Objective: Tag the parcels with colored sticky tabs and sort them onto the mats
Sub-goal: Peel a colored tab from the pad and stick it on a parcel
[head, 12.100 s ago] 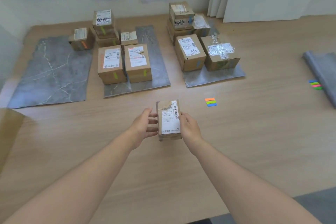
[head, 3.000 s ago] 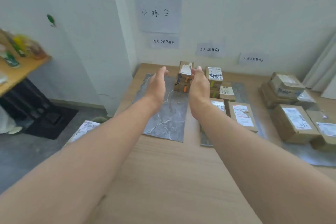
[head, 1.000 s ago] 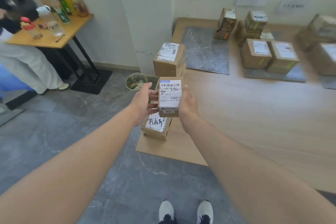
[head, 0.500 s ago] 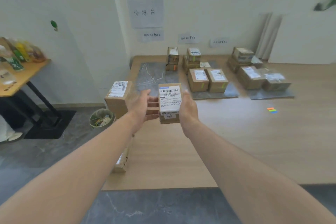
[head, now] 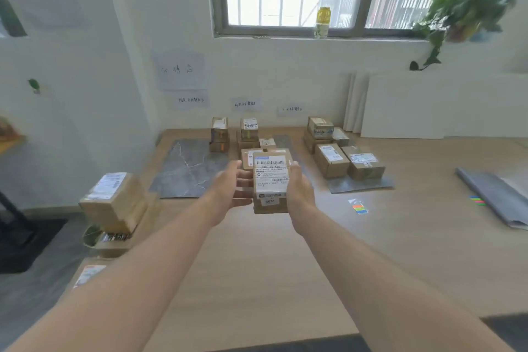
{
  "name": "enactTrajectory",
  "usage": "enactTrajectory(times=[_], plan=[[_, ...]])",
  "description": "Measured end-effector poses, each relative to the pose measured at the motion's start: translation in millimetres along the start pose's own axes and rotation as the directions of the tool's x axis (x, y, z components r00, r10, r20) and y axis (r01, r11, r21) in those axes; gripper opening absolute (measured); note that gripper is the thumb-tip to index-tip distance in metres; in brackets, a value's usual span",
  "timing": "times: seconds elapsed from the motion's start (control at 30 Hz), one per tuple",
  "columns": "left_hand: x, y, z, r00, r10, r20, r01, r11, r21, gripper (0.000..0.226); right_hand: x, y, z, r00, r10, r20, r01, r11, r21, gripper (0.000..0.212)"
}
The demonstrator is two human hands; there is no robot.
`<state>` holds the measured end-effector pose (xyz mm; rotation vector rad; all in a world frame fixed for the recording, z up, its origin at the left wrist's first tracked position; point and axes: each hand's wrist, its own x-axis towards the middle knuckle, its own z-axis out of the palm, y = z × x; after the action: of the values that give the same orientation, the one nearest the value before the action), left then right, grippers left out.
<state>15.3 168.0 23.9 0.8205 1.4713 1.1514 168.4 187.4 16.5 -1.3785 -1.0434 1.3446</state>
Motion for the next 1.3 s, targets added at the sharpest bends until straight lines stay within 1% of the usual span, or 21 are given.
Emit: enactTrajectory(times=[0.17,0.33,0.47,0.53,0.63,0.83,0.93,1.07,1.2,1.3], plan=[[7,2,45,1.000,-0.014,0.013,0.014,1.000,0.017,0.053,14,-4,-38,1.000,0.003,-0.025,-0.003,1.000,0.000,0.045],[31,-8,68,0.997,-0.073,0.038,0.073,0.997,0.016,0.052,34,6,-57,0.998,0.032,-0.063,-0.031,0.999,0.018,0.041],[63,-21,77,0.992,-0.109,0.060,0.107,0.994,0.025,0.049,62,22,-58,0.992,0.042,-0.117,-0.042,0.999,0.003,0.038],[81,-28,79,0.989,-0.127,0.071,0.125,0.991,0.038,0.049,77,31,-57,0.989,0.074,-0.130,-0.074,0.997,0.003,0.037],[110,-41,78,0.982,-0.168,0.089,0.164,0.985,0.049,0.048,97,44,-54,0.984,0.132,-0.120,-0.134,0.991,-0.008,0.043],[154,-78,76,0.963,-0.235,0.134,0.225,0.971,0.087,0.048,135,85,-47,0.974,0.167,-0.150,-0.181,0.980,-0.082,0.049],[165,-101,76,0.949,-0.290,0.119,0.281,0.956,0.091,0.047,149,112,-44,0.968,0.198,-0.152,-0.218,0.968,-0.128,0.051],[179,-133,78,0.925,-0.370,0.088,0.362,0.928,0.092,0.044,164,149,-44,0.955,0.262,-0.139,-0.280,0.952,-0.128,0.046],[187,-160,86,0.913,-0.405,0.054,0.400,0.912,0.093,0.039,179,184,-52,0.940,0.319,-0.121,-0.334,0.933,-0.136,0.042],[189,-176,91,0.904,-0.425,0.034,0.420,0.902,0.100,0.037,188,203,-56,0.939,0.334,-0.080,-0.343,0.923,-0.177,0.041]])
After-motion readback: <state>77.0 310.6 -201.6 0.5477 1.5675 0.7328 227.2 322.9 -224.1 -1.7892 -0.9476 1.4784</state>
